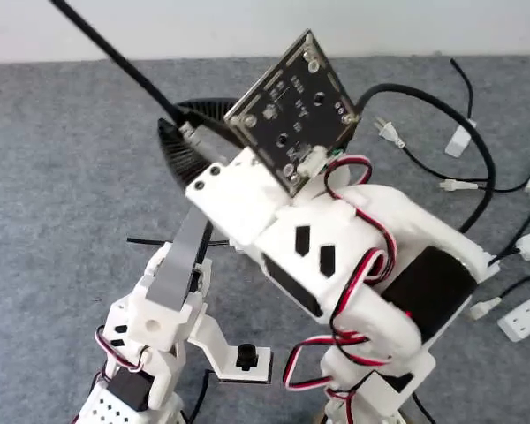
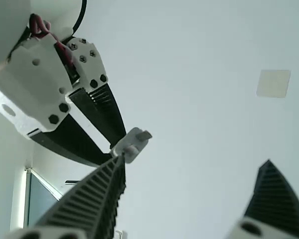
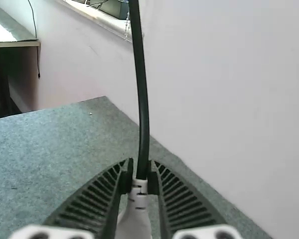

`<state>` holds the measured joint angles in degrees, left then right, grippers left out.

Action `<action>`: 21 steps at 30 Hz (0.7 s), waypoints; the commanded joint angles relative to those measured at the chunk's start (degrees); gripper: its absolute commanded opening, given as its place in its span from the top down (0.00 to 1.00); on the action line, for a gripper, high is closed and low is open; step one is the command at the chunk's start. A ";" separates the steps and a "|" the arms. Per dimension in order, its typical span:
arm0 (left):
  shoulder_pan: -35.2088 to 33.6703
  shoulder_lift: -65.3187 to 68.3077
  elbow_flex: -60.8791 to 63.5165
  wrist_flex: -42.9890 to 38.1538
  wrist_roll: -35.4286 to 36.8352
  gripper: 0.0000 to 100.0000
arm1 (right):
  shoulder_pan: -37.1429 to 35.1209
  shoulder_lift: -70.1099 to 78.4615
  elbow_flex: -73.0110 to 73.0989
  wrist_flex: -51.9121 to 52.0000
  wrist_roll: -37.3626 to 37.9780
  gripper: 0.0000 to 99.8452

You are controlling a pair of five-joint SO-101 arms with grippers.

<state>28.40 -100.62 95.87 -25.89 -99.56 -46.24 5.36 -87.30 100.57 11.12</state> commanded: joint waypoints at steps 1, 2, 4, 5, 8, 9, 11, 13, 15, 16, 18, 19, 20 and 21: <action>-0.09 -0.44 -0.13 0.88 1.23 0.60 | 0.92 -1.71 0.44 0.13 -0.62 0.99; -0.09 -0.44 0.31 0.88 1.23 0.60 | 1.01 -1.63 0.44 0.13 -0.62 0.99; -0.44 -0.44 0.75 0.88 2.46 0.60 | 1.01 -1.01 0.09 -0.13 -0.53 0.99; -0.53 -0.62 0.75 0.79 3.52 0.60 | 1.01 -0.75 0.18 -0.75 -0.53 0.99; -0.53 -0.70 0.75 0.70 4.31 0.60 | 2.95 0.04 0.35 -2.68 -0.79 0.99; -0.53 -0.70 0.75 0.70 4.31 0.60 | 3.30 0.48 0.35 -2.86 -0.79 0.99; -0.62 -0.70 0.75 0.70 4.22 0.60 | 3.38 0.84 0.35 -2.95 -0.70 0.99; -1.23 -0.70 0.75 0.62 4.13 0.60 | 3.38 0.92 0.00 -3.12 -0.53 0.99; -2.11 -0.70 0.75 0.62 4.40 0.60 | 3.38 0.75 -0.18 -4.09 -0.53 0.99; -2.46 -0.70 0.75 0.62 4.40 0.60 | 3.47 0.48 -0.44 -4.62 -0.53 0.99; -3.69 -0.70 0.75 0.62 4.48 0.60 | 4.70 -0.66 -1.05 -5.14 -0.53 0.99; -3.96 -0.70 0.75 0.53 4.48 0.60 | 5.58 -1.45 -1.41 -5.14 -0.53 0.99; -4.04 -0.79 0.75 0.53 4.48 0.60 | 6.46 -2.42 -1.58 -5.14 -0.53 0.99; -4.13 -0.79 0.75 0.53 4.48 0.60 | 7.52 -3.56 -2.02 -4.70 -0.53 0.99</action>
<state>24.70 -100.62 97.10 -25.89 -96.22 -41.49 5.45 -87.30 96.97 11.12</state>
